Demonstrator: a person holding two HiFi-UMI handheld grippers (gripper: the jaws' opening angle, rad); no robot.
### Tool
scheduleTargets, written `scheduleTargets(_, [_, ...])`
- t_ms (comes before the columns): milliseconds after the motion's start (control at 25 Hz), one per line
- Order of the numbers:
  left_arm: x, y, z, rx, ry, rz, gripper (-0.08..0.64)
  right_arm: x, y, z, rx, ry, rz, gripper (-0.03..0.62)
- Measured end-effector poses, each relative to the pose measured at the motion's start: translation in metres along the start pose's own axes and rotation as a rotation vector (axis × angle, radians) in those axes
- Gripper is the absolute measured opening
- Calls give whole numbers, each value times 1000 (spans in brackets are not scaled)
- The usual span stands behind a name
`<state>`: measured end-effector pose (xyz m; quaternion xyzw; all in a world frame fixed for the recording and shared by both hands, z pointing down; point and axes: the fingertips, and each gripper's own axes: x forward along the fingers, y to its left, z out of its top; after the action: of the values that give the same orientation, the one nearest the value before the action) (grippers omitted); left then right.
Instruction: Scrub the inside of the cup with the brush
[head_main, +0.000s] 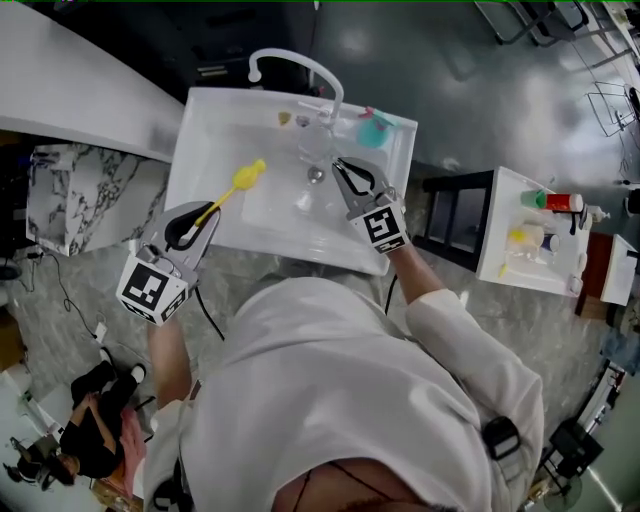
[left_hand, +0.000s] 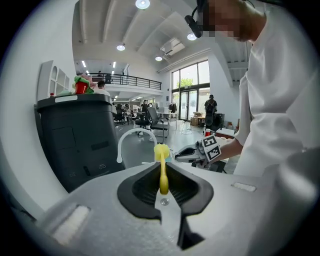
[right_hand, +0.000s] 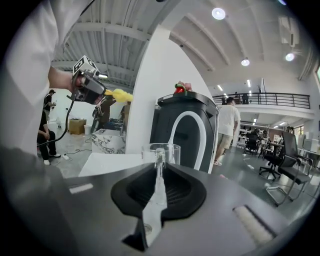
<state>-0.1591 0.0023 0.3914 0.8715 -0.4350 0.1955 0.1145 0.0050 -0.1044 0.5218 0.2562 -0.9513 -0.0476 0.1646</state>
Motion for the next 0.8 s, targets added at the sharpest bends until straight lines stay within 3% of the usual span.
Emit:
scheduleTargets(440, [0, 5, -15, -34, 58, 48, 40, 40, 19, -103, 84, 141, 56, 25])
scheduleTargets(800, [-2, 15, -32, -65, 102, 79, 40, 78, 32, -161, 119, 214, 102, 25])
